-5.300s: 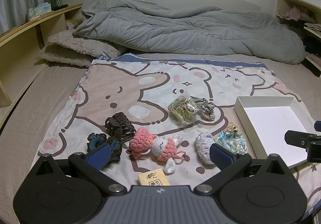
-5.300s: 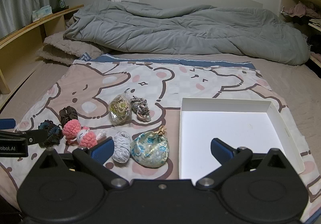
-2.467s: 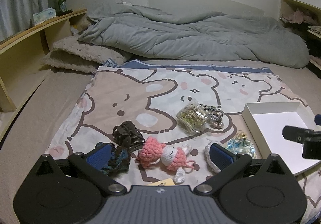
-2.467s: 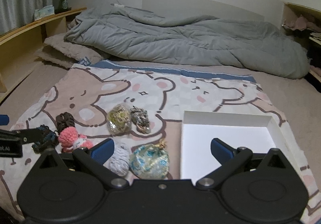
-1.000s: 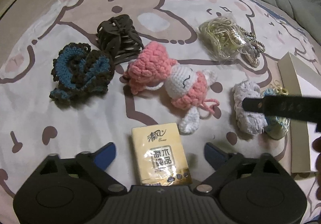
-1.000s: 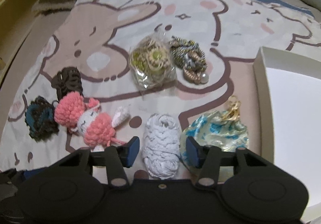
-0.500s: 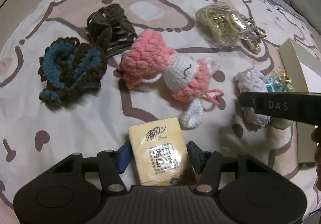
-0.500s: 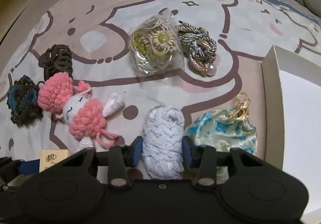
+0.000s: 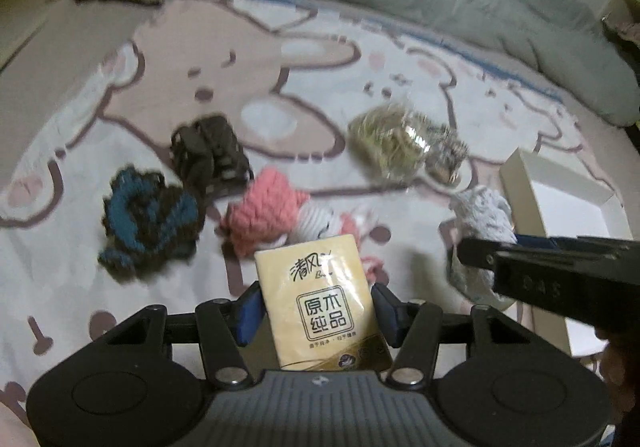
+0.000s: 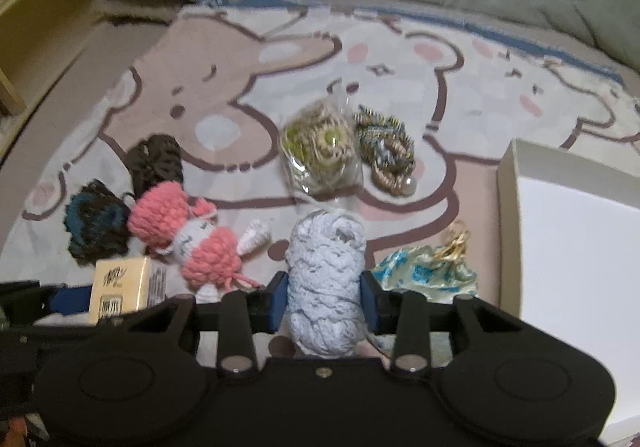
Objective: Organize objects
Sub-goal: 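Grasp the yellow tissue pack with the left tool while the right tool grasps the white crocheted ball, then carry both items to the white box and open both tools inside it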
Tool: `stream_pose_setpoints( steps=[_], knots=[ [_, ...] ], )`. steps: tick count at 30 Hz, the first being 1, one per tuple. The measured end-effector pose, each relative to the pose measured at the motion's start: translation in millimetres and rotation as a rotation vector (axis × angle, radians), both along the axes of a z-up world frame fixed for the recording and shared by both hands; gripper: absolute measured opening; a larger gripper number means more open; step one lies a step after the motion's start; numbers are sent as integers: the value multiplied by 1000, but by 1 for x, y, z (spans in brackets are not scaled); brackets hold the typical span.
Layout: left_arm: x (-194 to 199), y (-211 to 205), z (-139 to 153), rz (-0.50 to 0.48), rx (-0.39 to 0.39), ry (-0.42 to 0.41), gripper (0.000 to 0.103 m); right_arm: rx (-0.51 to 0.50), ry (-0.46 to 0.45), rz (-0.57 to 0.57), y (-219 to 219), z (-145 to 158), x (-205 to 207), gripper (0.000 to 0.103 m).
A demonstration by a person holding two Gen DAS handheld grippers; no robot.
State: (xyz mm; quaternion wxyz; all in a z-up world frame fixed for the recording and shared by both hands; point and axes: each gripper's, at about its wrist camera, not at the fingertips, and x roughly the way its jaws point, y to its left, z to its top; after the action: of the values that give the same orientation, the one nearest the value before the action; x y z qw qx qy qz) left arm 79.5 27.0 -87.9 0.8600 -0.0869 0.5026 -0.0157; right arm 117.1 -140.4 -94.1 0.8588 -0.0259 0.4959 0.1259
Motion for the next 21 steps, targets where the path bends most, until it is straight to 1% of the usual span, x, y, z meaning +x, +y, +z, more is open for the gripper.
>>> stream_pose_setpoints(
  steps=[6, 11, 21],
  knots=[
    [-7, -4, 21, 16, 26, -87, 58, 26, -91, -14, -10, 27, -20, 39],
    [-13, -12, 38, 3, 50, -170, 58, 51, -153, -24, -22, 45, -37, 39],
    [-21, -30, 65, -23, 51, -265, 58, 102, -256, -47, -55, 76, -59, 39]
  ],
)
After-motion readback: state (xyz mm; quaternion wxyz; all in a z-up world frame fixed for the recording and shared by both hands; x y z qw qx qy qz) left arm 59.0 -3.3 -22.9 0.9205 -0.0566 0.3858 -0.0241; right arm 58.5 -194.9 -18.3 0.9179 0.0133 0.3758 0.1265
